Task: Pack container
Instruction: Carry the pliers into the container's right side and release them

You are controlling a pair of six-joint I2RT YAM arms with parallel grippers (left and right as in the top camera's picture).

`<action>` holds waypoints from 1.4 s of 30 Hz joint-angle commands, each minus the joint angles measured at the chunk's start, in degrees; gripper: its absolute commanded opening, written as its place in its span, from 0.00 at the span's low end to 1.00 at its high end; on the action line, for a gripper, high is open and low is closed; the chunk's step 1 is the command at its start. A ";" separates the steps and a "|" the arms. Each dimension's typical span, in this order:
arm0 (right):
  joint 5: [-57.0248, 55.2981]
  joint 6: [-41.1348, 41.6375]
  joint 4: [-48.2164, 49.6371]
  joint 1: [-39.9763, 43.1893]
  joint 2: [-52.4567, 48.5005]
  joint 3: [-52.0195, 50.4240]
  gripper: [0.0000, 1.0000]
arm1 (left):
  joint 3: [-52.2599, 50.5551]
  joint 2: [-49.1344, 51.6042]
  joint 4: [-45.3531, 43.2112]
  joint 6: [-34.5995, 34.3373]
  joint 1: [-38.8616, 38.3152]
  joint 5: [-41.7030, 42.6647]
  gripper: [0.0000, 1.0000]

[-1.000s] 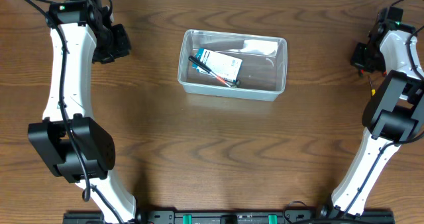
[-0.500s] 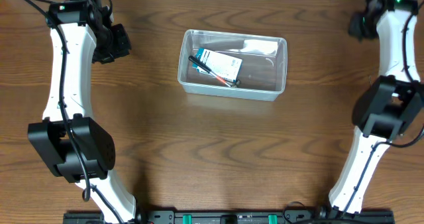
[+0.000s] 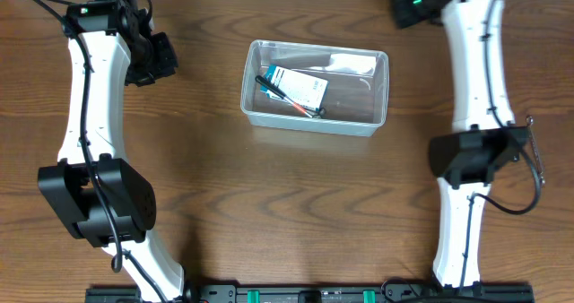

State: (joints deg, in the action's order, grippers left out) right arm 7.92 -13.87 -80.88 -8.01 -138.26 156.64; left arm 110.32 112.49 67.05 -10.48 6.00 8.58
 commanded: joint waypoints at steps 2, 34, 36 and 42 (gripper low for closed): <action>1.55 -2.97 -2.51 -5.38 1.86 -0.59 0.01 | -0.39 0.70 -0.09 0.33 0.04 -0.70 0.29; -4.07 27.15 -2.19 -10.67 1.86 -20.65 0.01 | -0.39 0.70 1.07 0.33 0.04 -0.70 0.28; -4.07 27.15 -1.95 -10.82 1.86 -22.14 0.01 | -0.39 0.70 1.27 0.33 0.04 -0.70 0.29; -4.02 27.15 0.44 -11.72 1.86 -27.65 0.01 | -0.39 0.70 1.33 0.31 0.04 -0.70 0.28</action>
State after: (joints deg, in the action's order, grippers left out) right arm 4.27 11.81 -81.23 -18.68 -138.26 131.02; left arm 110.32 112.49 67.96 -10.48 6.00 8.58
